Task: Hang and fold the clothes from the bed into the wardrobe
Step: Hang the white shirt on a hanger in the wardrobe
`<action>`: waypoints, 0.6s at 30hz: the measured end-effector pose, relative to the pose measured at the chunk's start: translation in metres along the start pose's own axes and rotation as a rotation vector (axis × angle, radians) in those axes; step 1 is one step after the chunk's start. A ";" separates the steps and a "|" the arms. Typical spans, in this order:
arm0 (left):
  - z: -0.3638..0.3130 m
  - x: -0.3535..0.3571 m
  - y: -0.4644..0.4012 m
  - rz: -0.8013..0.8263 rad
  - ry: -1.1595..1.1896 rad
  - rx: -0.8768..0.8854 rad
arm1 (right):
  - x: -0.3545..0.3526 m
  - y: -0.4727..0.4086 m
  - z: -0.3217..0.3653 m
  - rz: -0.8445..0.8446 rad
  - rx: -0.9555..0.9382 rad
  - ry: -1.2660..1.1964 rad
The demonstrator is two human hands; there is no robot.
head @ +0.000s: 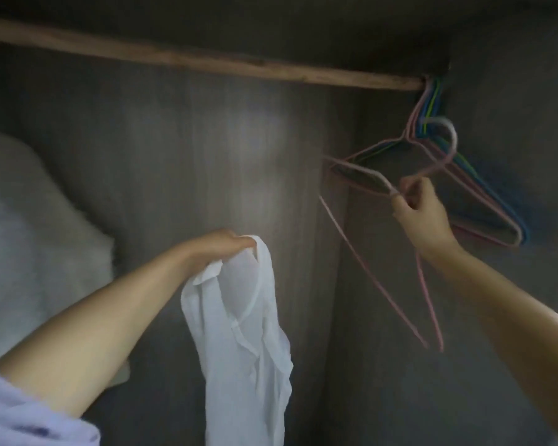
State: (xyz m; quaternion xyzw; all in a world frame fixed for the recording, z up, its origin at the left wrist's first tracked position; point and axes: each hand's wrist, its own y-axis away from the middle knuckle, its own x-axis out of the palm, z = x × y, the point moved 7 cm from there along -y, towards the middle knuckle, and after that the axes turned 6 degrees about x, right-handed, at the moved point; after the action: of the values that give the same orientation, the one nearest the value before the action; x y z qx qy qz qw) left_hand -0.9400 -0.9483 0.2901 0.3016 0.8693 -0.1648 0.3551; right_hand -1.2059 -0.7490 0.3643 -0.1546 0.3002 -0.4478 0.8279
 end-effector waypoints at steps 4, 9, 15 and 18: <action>0.038 -0.003 0.018 0.033 0.204 -0.080 | 0.055 0.063 -0.024 0.536 0.367 -0.337; 0.075 -0.017 0.036 -0.119 -0.016 -0.108 | 0.077 0.146 -0.002 0.779 0.421 -0.231; 0.091 -0.020 0.063 -0.113 -0.044 -0.080 | 0.095 0.203 0.015 0.854 0.535 -0.167; 0.070 -0.005 0.082 0.010 -0.002 0.059 | 0.116 0.228 0.017 0.815 0.581 -0.197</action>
State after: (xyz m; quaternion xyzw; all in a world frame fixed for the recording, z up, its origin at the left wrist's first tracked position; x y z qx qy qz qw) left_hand -0.8482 -0.9230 0.2393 0.3162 0.8622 -0.1889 0.3477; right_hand -0.9985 -0.7204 0.2166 0.1703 0.1196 -0.1368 0.9685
